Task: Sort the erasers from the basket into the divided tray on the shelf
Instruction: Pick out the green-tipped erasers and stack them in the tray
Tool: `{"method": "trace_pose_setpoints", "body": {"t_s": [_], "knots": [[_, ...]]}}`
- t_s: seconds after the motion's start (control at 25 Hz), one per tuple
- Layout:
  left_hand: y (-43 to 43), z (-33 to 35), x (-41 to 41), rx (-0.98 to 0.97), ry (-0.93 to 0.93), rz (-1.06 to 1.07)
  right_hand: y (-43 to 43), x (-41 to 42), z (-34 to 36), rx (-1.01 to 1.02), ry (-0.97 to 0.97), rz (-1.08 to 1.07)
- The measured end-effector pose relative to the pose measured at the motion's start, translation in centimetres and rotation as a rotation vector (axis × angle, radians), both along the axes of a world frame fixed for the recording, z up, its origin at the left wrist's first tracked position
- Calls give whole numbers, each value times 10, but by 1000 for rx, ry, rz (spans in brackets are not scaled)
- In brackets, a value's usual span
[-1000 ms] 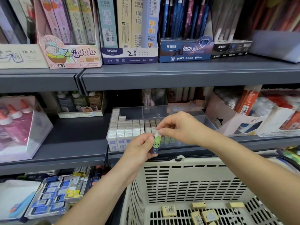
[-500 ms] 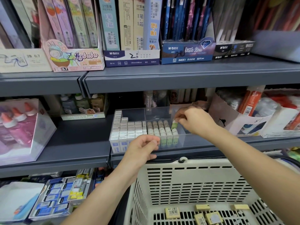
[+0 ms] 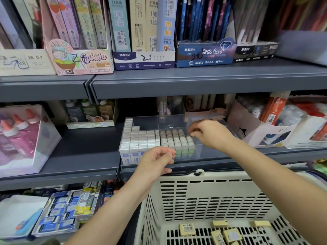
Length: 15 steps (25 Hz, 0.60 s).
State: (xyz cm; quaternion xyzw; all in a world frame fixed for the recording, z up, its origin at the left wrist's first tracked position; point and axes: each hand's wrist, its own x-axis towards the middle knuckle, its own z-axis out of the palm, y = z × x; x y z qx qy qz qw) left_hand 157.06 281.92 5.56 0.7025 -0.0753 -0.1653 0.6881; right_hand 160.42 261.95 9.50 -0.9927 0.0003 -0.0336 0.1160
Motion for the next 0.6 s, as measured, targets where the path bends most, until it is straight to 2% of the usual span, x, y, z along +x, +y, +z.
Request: {"method": "trace_pose_setpoints", "body": {"t_s": [0.2, 0.32, 0.44, 0.6], "knots": [[-5, -1, -26, 72, 11, -114, -16, -50, 10, 191, -175, 23], [-13, -6, -55, 187, 8, -242, -36, -106, -4, 310, -194, 31], [-32, -13, -74, 388, -50, -393, -55, -153, -40, 320, -39, 26], [-67, -47, -92, 519, 18, -425, -62, -192, -110, 143, 381, 120]]}}
